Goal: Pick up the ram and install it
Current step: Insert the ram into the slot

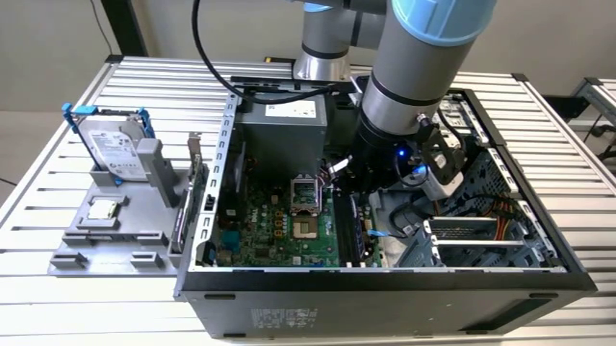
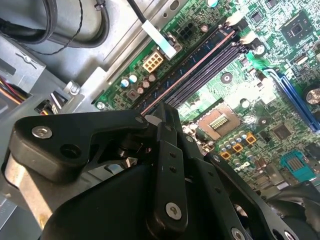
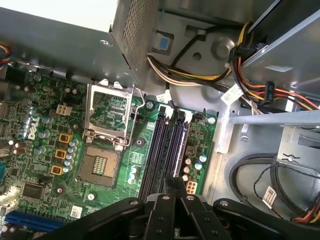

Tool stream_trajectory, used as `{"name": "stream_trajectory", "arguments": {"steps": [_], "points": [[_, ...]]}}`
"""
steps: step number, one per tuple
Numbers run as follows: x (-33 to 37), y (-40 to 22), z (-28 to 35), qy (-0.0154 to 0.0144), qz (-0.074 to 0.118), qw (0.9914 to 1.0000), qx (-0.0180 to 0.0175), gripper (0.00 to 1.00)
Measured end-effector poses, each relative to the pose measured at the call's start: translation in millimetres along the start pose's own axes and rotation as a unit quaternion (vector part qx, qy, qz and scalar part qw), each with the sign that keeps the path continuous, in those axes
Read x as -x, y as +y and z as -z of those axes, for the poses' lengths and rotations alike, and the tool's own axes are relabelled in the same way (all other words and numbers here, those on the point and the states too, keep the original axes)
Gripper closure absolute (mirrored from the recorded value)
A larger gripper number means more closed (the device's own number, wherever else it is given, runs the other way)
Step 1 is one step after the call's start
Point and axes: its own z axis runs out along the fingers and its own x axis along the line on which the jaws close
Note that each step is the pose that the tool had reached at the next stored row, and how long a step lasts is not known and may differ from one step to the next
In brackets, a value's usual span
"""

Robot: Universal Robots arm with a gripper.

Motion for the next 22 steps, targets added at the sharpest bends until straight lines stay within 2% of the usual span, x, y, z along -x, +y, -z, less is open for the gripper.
{"name": "stream_trajectory", "arguments": {"steps": [6,12,22], "points": [[0.0,0.0,0.0,0.0006,0.008,0.99997,0.0001,1.00],[0.0,0.0,0.0,0.0010,0.019,0.99982,0.0025,1.00],[0.1,-0.1,0.1,0.0021,0.034,0.99942,0.0026,1.00]]}}
